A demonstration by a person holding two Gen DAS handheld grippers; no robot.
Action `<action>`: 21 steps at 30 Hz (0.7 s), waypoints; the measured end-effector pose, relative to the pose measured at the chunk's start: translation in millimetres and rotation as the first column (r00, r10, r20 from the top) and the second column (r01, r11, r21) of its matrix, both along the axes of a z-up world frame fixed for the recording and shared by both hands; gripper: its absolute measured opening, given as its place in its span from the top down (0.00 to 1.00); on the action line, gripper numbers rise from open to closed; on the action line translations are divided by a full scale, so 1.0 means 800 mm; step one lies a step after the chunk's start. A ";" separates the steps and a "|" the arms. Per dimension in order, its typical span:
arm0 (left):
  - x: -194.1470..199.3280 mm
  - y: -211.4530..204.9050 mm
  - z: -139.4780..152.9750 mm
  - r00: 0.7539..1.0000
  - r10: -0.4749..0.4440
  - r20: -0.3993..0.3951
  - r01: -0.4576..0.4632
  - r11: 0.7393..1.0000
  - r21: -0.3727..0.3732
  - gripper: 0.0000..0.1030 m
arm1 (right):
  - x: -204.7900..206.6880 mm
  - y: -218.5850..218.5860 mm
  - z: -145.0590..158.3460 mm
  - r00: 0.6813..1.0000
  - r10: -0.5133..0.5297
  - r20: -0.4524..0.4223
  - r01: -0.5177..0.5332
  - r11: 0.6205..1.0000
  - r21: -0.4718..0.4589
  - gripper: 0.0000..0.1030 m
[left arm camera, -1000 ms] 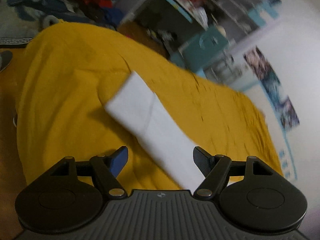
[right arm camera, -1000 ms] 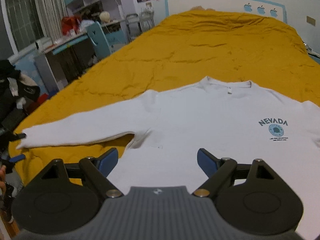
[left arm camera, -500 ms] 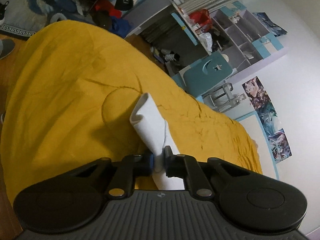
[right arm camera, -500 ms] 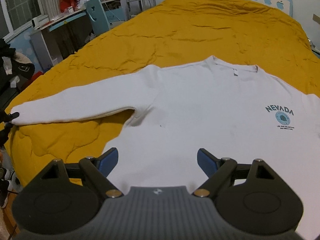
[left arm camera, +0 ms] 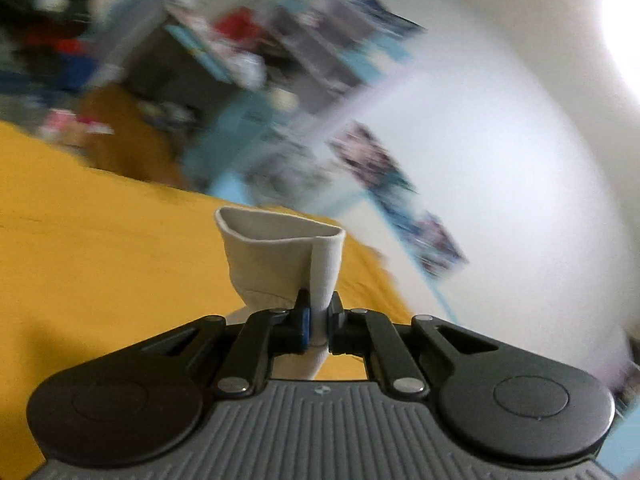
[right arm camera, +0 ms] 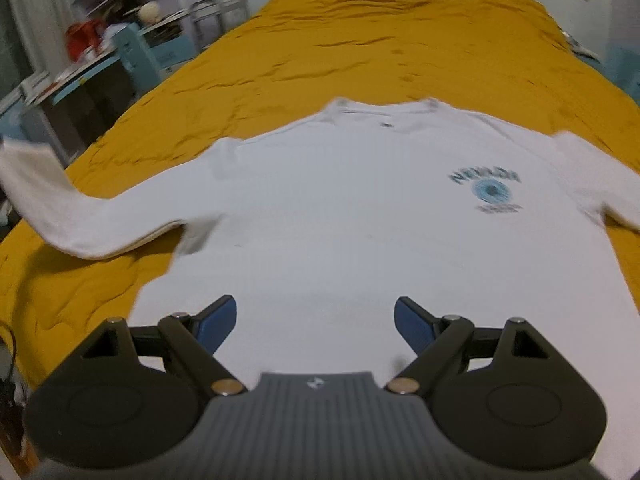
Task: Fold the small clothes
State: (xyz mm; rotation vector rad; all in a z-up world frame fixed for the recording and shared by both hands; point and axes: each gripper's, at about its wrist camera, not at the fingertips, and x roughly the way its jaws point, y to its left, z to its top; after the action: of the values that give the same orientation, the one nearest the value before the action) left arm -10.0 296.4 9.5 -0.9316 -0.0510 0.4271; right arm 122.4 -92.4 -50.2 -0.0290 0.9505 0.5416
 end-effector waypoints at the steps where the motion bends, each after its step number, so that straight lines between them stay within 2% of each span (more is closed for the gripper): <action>1: 0.024 -0.016 0.012 0.999 -0.047 0.017 0.047 0.999 0.020 0.93 | 0.002 -0.011 -0.001 1.000 -0.019 -0.005 0.020 1.000 0.006 0.20; 3: 0.073 -0.057 0.031 0.987 -0.152 0.043 0.150 0.987 0.055 0.93 | 0.008 -0.040 -0.002 0.998 -0.064 -0.016 0.064 0.998 0.025 0.20; 6: 0.149 -0.126 0.044 0.948 -0.313 0.053 0.308 0.947 0.093 0.93 | 0.015 -0.079 -0.001 0.993 -0.113 -0.029 0.114 0.992 0.050 0.20; 8: 0.203 -0.180 0.037 0.905 -0.424 0.028 0.419 0.902 0.108 0.93 | 0.018 -0.105 -0.001 0.989 -0.145 -0.028 0.146 0.988 0.048 0.20; 10: 0.241 -0.226 0.015 0.869 -0.495 -0.009 0.492 0.863 0.110 0.93 | 0.022 -0.131 -0.002 0.985 -0.173 -0.023 0.174 0.984 0.047 0.20; 13: 0.302 -0.291 -0.042 0.796 -0.600 -0.080 0.604 0.795 0.046 0.93 | 0.027 -0.175 -0.005 0.973 -0.232 -0.021 0.233 0.971 0.048 0.20; 14: 0.322 -0.314 -0.067 0.763 -0.636 -0.117 0.642 0.767 0.023 0.93 | 0.029 -0.191 -0.006 0.966 -0.257 -0.023 0.258 0.965 0.045 0.20; 15: 0.338 -0.322 -0.084 0.744 -0.651 -0.148 0.659 0.752 0.008 0.93 | 0.031 -0.201 -0.008 0.962 -0.273 -0.024 0.274 0.961 0.041 0.20; 16: 0.352 -0.335 -0.105 0.719 -0.670 -0.186 0.679 0.734 -0.019 0.88 | 0.033 -0.212 -0.010 0.957 -0.289 -0.025 0.289 0.957 0.035 0.20; 18: 0.376 -0.359 -0.148 0.620 -0.735 -0.275 0.737 0.666 -0.119 0.80 | 0.040 -0.231 -0.015 0.946 -0.323 -0.031 0.324 0.946 0.022 0.20; 19: 0.381 -0.366 -0.162 0.581 -0.751 -0.312 0.746 0.645 -0.164 0.80 | 0.042 -0.240 -0.017 0.941 -0.336 -0.033 0.336 0.941 0.021 0.20; 20: 0.381 -0.369 -0.166 0.558 -0.762 -0.327 0.755 0.630 -0.182 0.80 | 0.048 -0.247 -0.018 0.934 -0.354 -0.034 0.355 0.934 0.025 0.20; 21: 0.376 -0.367 -0.166 0.549 -0.768 -0.330 0.763 0.621 -0.178 0.80 | 0.054 -0.255 -0.017 0.929 -0.370 -0.034 0.371 0.928 0.038 0.20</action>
State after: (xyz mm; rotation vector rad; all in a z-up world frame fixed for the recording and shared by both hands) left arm 290.5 3.2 -123.2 -0.7765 0.7146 -0.2396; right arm 165.5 -296.6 -63.9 0.1957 0.9411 0.2125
